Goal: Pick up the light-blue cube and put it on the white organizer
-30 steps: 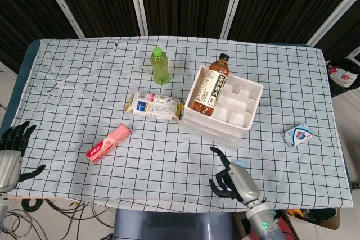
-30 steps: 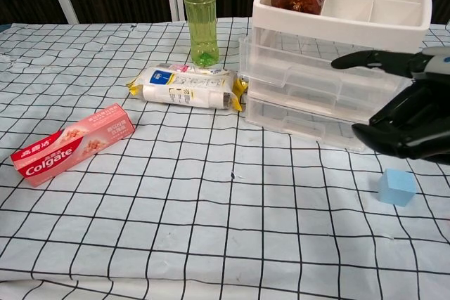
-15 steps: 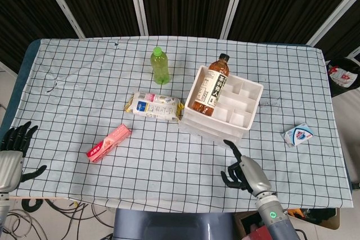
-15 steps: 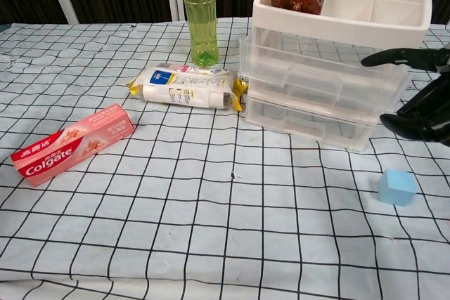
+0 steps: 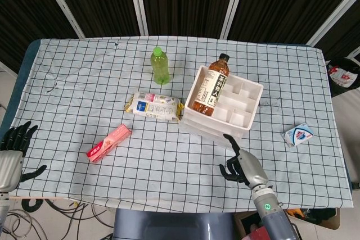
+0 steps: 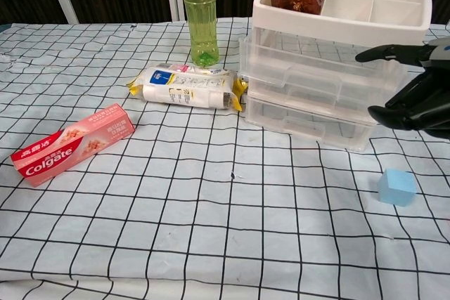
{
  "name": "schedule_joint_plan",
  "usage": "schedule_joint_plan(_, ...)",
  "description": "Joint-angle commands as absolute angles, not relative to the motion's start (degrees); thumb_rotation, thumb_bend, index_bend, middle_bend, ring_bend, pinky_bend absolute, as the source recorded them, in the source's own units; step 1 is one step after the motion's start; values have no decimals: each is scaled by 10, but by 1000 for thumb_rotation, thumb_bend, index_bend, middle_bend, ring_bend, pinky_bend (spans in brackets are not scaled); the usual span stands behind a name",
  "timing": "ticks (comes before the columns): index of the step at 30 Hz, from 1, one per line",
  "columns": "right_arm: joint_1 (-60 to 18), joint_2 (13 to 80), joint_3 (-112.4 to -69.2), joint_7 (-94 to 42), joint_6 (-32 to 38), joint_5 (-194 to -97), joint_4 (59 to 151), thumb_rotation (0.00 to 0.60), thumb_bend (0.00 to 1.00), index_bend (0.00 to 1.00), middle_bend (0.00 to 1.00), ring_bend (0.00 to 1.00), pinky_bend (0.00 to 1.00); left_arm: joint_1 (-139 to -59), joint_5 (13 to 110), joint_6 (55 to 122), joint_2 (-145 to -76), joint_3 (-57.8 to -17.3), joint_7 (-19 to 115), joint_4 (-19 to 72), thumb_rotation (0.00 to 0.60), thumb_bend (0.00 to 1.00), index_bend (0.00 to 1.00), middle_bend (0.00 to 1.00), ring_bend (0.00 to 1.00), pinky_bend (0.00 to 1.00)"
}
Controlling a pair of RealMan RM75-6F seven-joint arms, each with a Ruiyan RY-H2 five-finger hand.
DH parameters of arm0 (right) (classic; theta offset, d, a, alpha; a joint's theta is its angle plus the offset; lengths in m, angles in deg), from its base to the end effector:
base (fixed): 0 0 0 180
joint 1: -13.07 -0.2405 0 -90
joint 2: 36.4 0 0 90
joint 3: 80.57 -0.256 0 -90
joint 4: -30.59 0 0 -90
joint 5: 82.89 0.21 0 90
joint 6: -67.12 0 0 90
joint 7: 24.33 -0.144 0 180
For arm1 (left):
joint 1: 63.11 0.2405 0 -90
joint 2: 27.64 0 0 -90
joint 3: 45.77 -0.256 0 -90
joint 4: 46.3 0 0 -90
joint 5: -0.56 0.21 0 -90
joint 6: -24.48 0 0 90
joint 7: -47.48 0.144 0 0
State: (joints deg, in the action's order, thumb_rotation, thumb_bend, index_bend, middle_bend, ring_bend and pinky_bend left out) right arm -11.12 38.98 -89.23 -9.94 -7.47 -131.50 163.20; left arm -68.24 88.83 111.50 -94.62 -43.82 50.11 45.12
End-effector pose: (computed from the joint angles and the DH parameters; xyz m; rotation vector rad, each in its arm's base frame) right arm -0.1321 -0.2126 0.0607 1.2998 -1.7711 1.0909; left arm -0.3030 0.1789 0.1446 -1.4156 -0.8615 -0.9333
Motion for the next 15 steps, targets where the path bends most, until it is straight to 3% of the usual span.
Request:
schedule_joint_plan(1,-112,394,-894,-100,-78,-1312,1629,600,407,132,864,911,889,-682,889,1115,-946,-438,501,451,600,32,0,0,0,0)
schedule_joint_plan(7,-104,395,-884,-109,-80,-1331,1638,600,407,242,864,911,889,-682,888,1115,-946,-438,501,451,600,32,0,0,0,0)
schedule_joint_plan(15,-97,395,-872,-112,-78,-1348,1644,600,407,222,864,911,889,-682,889,1116,-946,-438,502,451,600,32,0,0,0,0)
